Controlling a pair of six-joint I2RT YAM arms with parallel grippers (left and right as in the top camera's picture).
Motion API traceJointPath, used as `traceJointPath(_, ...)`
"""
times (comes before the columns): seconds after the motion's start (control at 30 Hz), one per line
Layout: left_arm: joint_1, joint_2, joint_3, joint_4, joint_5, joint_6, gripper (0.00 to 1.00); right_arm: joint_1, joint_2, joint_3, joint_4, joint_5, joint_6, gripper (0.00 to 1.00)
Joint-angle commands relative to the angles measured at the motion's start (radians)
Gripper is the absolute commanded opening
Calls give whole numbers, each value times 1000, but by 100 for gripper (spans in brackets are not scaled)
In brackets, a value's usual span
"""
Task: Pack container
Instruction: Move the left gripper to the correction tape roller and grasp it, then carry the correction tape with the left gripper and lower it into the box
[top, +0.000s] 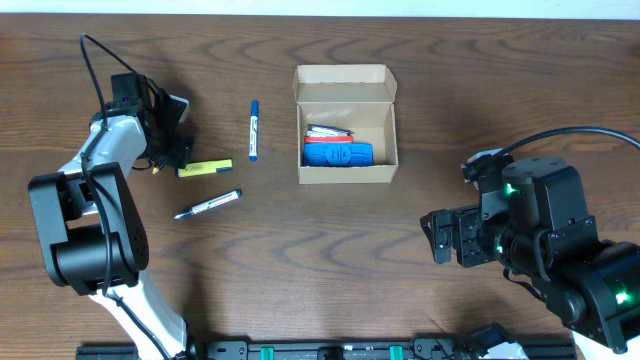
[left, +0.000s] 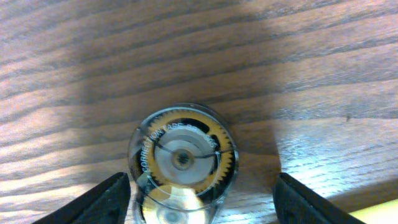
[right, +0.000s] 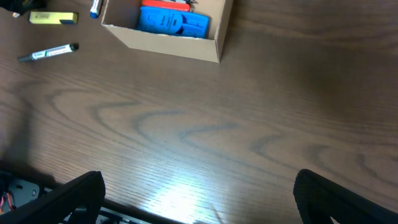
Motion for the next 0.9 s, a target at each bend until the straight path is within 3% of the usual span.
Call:
traceJointPath(0.0,8,38,-7,-13,21,-4,69,10,-1,1,-1,3,8,99)
traceJointPath(0.53,17,37,7,-40,34,-53,40,10,-1,1,-1,3,8,99)
traceJointPath(0.87,-25,-51,234,-223,36,-83,20,10,-1,1,-1,3,8,99)
